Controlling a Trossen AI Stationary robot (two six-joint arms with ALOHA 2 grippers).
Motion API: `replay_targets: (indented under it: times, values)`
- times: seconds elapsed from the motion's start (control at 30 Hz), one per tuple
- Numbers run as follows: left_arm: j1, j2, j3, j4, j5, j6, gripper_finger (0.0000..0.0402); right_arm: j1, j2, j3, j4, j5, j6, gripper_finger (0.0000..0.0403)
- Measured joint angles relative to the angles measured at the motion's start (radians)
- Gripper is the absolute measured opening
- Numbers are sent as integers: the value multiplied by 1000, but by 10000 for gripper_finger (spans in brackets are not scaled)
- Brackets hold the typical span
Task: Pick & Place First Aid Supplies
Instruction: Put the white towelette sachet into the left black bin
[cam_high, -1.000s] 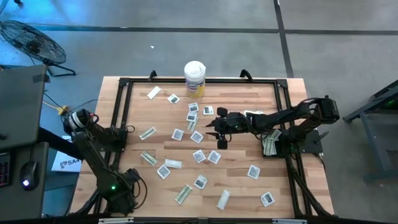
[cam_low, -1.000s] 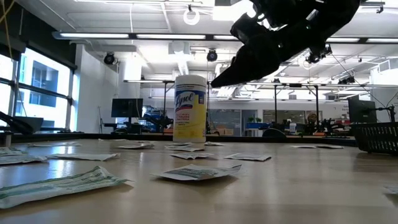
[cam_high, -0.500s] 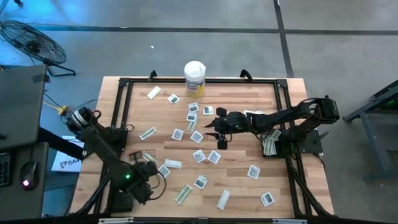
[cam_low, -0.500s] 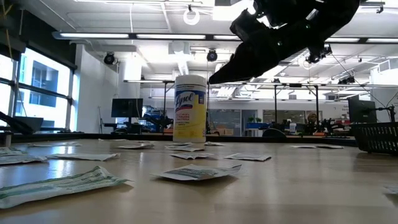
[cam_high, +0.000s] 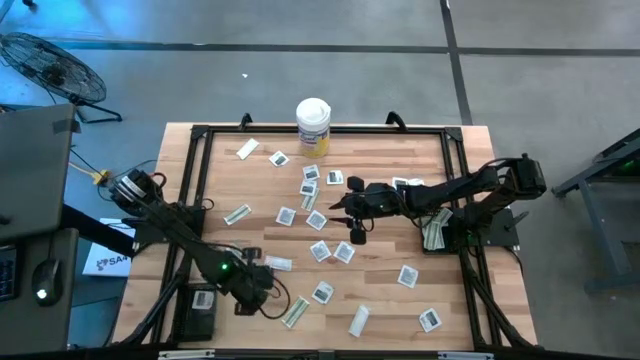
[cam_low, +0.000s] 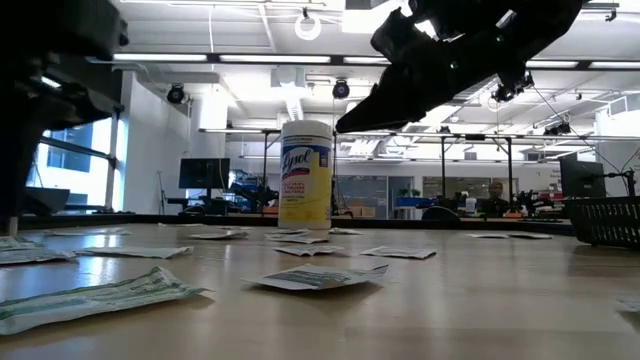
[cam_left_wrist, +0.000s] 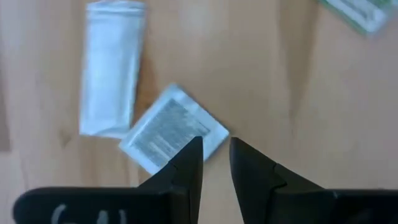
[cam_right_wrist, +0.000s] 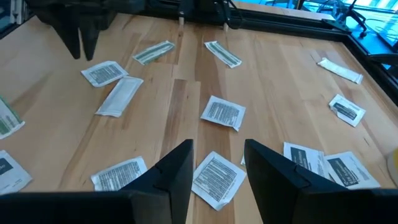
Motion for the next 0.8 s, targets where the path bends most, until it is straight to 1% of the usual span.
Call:
replay_targets:
  times: [0.1, 0.37, 0.53, 0.8]
  values:
    - [-10, 0, -21, 9, 4, 104, 76, 0, 0, 0, 0, 1, 0, 138]
    - [-13, 2, -88, 33, -4, 315, 76, 0, 0, 0, 0, 2, 0, 138]
    - [-15, 1, -111, 59, -35, 385, 76, 0, 0, 0, 0, 2, 0, 138]
    - [-15, -1, -124, 76, -60, 427, 76, 0, 0, 0, 0, 1, 0, 138]
